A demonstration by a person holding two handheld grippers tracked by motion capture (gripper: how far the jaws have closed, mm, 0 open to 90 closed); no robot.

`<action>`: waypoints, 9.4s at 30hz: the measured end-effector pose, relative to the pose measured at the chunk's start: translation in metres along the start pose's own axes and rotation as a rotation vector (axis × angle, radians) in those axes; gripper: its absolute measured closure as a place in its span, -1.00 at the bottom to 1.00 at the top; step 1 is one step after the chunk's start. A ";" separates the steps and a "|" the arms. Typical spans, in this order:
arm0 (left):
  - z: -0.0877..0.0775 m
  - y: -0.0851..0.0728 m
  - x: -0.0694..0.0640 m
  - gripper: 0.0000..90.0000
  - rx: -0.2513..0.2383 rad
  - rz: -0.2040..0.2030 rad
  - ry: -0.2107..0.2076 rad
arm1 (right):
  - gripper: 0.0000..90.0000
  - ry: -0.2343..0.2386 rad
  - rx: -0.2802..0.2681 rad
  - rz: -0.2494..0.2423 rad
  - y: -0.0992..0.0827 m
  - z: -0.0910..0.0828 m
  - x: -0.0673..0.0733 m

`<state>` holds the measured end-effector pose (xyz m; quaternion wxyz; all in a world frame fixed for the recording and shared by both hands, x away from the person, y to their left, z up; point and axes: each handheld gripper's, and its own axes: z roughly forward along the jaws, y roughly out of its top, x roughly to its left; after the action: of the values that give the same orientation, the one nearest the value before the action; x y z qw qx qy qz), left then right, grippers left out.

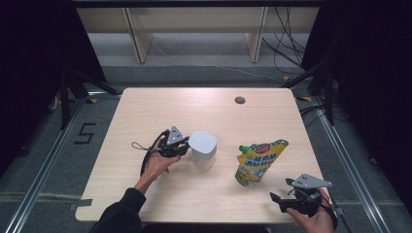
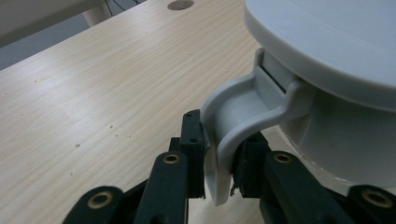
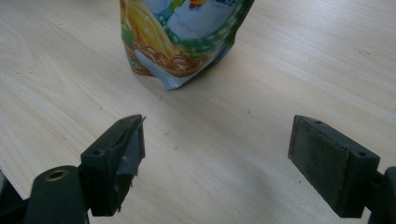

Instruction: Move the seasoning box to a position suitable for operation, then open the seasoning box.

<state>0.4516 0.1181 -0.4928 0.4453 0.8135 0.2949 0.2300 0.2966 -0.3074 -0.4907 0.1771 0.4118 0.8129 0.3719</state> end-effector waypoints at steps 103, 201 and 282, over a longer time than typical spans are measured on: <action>-0.135 0.009 -0.081 0.98 -0.062 -0.049 -0.198 | -0.53 0.082 -0.026 -0.066 0.007 0.004 0.017; -0.125 0.002 -0.076 0.92 -0.090 -0.075 -0.215 | 1.00 0.341 -0.257 -0.291 0.102 0.042 0.116; -0.133 -0.067 -0.069 -0.46 0.048 -0.204 -0.186 | 0.62 0.349 -0.369 -0.325 0.117 0.011 0.106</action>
<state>0.2986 0.1781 -0.4915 0.4721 0.8076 0.3389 0.1000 0.3027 -0.1720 -0.4083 0.1635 0.1668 0.8051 0.5451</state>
